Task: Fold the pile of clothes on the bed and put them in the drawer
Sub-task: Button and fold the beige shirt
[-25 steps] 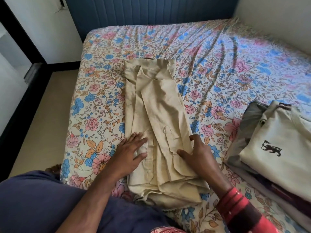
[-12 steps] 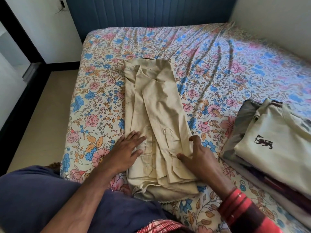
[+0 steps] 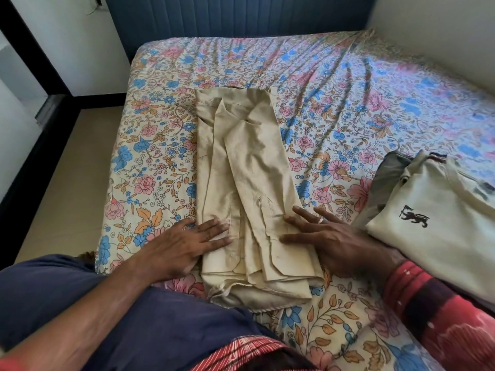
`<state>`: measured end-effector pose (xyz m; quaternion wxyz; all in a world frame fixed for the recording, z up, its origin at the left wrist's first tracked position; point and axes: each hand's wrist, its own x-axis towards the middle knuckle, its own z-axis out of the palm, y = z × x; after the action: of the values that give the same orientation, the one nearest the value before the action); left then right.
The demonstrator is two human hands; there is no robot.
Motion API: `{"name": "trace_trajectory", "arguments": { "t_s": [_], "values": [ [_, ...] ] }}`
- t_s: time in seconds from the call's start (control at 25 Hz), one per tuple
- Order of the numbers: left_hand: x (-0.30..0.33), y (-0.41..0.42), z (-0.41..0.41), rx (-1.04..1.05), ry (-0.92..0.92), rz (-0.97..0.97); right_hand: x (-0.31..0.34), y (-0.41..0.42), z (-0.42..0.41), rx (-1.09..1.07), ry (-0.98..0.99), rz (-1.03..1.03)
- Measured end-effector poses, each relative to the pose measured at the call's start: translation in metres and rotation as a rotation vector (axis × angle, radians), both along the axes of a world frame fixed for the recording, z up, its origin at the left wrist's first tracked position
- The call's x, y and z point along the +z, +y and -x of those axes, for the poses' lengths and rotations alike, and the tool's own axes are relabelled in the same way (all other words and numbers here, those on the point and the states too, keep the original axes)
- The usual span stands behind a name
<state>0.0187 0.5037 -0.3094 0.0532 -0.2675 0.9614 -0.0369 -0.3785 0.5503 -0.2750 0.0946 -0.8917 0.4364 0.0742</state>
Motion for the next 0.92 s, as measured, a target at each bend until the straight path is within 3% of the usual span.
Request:
{"name": "trace_trajectory", "arguments": {
  "t_s": [0.24, 0.32, 0.44, 0.56, 0.68, 0.8, 0.92],
  "values": [
    [-0.002, 0.005, -0.002, -0.080, -0.055, 0.012, -0.014, 0.004, -0.005, 0.074, -0.166, -0.038],
    [-0.007, 0.005, -0.001, -0.026, 0.008, -0.100, -0.018, 0.004, -0.003, 0.043, -0.229, -0.096],
    [0.010, -0.003, 0.003, 0.338, 0.216, -0.654, -0.011, -0.012, -0.002, -0.121, -0.525, -0.350],
    [0.045, -0.025, 0.016, 0.825, 0.674, -1.192, 0.009, -0.040, -0.019, -0.605, -0.936, -0.479],
    [0.042, -0.031, 0.031, 1.058, 0.938, -1.184, 0.011, -0.057, -0.044, -0.966, -0.975, -0.479],
    [0.031, -0.032, 0.049, 1.255, 1.043, -1.083, -0.002, -0.065, -0.054, -1.108, -1.063, -0.413],
    [0.023, -0.029, 0.056, 1.259, 1.177, -1.066, -0.013, -0.065, -0.054, -1.165, -1.222, -0.425]
  ]
}}
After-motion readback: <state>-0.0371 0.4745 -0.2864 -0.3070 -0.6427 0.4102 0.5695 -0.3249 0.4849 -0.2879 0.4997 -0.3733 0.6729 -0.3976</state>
